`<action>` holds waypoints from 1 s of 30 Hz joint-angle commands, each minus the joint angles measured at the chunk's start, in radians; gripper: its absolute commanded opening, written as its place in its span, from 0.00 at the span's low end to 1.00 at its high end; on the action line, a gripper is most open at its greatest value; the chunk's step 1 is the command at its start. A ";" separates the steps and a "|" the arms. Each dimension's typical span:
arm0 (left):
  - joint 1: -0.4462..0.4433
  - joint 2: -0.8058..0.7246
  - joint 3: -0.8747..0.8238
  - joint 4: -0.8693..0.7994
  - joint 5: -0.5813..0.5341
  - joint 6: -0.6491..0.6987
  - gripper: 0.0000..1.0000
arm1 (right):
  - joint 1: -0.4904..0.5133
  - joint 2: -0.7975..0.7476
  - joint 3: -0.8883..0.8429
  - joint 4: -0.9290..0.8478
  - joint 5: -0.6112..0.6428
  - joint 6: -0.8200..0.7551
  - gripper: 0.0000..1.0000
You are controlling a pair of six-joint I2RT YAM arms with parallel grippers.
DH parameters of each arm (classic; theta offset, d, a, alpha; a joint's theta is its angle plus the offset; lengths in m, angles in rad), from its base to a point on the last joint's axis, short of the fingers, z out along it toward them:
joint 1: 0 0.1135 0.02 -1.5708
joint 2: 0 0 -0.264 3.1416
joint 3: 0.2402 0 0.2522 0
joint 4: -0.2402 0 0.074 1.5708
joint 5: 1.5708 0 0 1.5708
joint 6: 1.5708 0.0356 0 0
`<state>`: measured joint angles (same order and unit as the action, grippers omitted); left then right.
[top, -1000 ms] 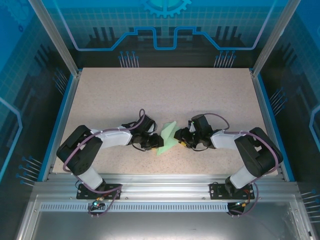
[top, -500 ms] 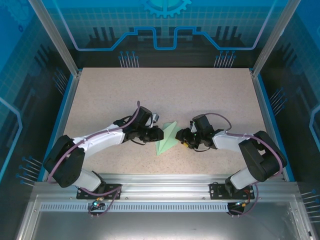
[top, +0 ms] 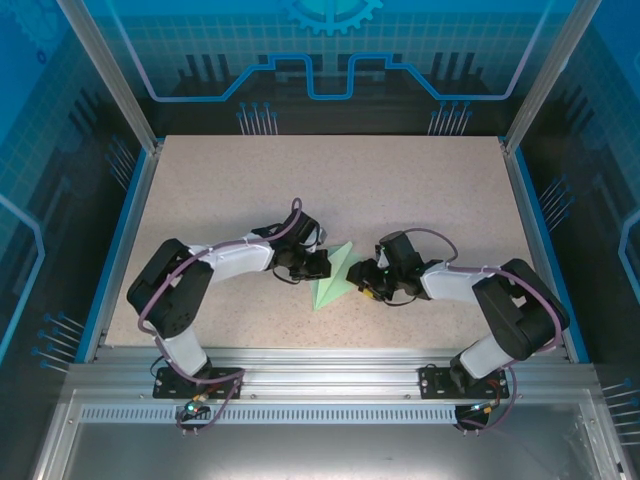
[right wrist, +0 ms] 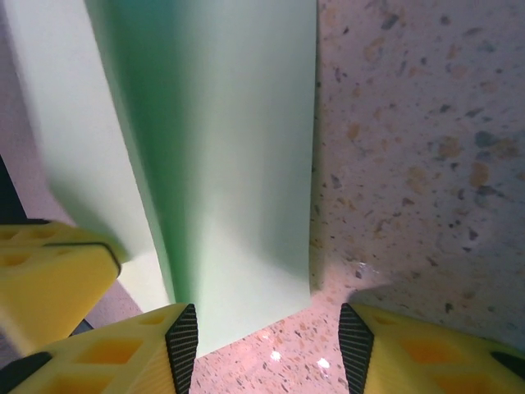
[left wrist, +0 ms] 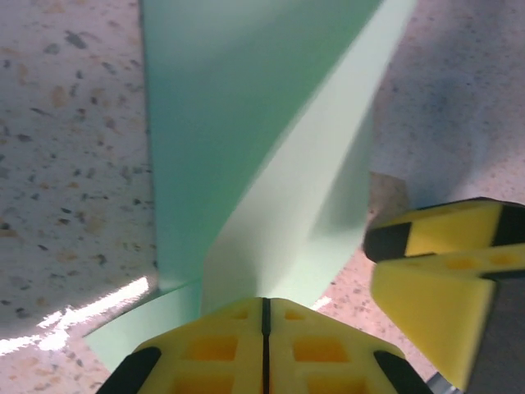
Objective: Fold a paper plane with a square sheet of paper (pick it up from the middle)
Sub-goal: Turn over the paper at the center of the table.
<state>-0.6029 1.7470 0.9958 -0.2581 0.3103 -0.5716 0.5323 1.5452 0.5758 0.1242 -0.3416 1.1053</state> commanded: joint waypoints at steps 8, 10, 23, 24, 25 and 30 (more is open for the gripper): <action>0.011 0.073 -0.008 -0.002 -0.013 0.026 0.08 | 0.018 0.074 0.027 0.089 -0.015 0.077 0.52; 0.012 0.078 -0.014 0.005 -0.010 0.023 0.08 | 0.018 0.080 0.033 0.093 -0.017 0.077 0.52; 0.012 0.072 -0.026 0.017 -0.001 0.014 0.10 | 0.018 0.128 0.047 0.200 -0.062 0.117 0.48; 0.011 0.075 -0.025 0.017 0.001 0.013 0.10 | 0.019 0.128 0.047 0.206 -0.063 0.117 0.48; 0.011 0.075 -0.026 0.018 0.002 0.012 0.10 | 0.019 0.128 0.048 0.205 -0.065 0.117 0.47; 0.011 0.080 -0.029 0.032 0.013 0.003 0.10 | 0.019 0.118 0.047 0.206 -0.061 0.116 0.45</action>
<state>-0.5953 1.8198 0.9848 -0.2409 0.3084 -0.5694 0.5232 1.5906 0.5983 0.1501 -0.3744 1.2316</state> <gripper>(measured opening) 0.097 0.456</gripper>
